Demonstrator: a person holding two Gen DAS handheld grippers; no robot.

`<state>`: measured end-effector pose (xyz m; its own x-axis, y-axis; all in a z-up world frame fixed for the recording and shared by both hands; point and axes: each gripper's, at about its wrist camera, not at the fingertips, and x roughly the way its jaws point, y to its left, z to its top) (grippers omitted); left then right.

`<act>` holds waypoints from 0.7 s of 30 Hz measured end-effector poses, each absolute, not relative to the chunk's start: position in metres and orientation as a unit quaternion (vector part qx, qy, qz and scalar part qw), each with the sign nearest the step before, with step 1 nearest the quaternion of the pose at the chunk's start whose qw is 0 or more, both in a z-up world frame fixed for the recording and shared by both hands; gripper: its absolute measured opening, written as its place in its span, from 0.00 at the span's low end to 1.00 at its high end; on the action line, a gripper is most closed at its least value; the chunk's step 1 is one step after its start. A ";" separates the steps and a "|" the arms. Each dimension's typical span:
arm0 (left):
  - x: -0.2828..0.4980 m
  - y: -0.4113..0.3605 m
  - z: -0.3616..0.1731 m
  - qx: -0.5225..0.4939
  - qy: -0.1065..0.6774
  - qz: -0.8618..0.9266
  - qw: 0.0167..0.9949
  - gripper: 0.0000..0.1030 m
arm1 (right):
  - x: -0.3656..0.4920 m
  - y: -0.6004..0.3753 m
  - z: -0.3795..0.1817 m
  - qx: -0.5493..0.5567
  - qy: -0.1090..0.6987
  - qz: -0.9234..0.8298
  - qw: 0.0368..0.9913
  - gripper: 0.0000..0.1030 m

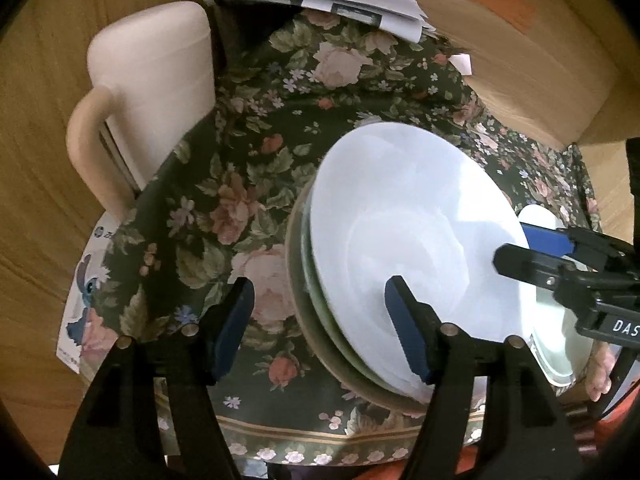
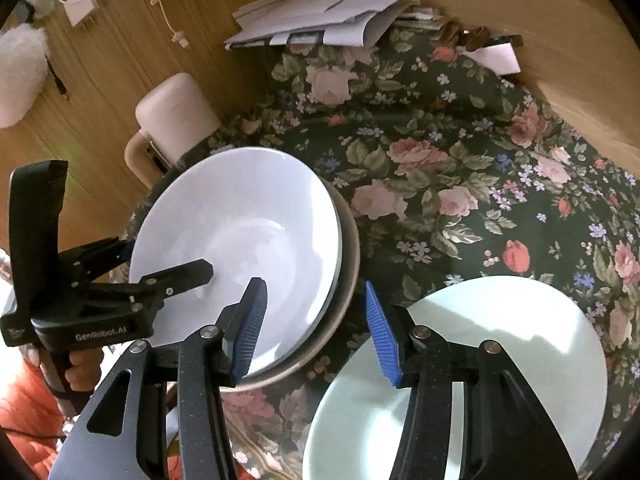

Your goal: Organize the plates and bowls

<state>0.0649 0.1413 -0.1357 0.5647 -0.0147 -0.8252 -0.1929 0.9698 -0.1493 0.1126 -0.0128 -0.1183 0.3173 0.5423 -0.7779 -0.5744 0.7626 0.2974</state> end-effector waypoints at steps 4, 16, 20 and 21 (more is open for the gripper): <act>0.068 0.143 -0.140 -0.120 0.465 0.039 0.876 0.66 | 0.118 -0.010 -0.124 -0.016 0.482 0.341 0.807 0.45; 0.073 0.126 -0.138 -0.084 0.440 0.032 0.893 0.51 | 0.120 0.002 -0.137 -0.025 0.482 0.322 0.814 0.30; 0.074 0.128 -0.137 -0.094 0.441 0.041 0.892 0.50 | 0.119 0.000 -0.136 -0.016 0.480 0.319 0.817 0.29; 0.074 0.128 -0.137 -0.095 0.439 0.043 0.892 0.50 | 0.119 0.000 -0.135 -0.016 0.478 0.319 0.818 0.29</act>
<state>0.0742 0.1279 -0.1368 0.6102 -0.0064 -0.7922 -0.1609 0.9781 -0.1319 0.1188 0.0001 -0.1349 0.3397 0.5058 -0.7929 -0.5369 0.7965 0.2781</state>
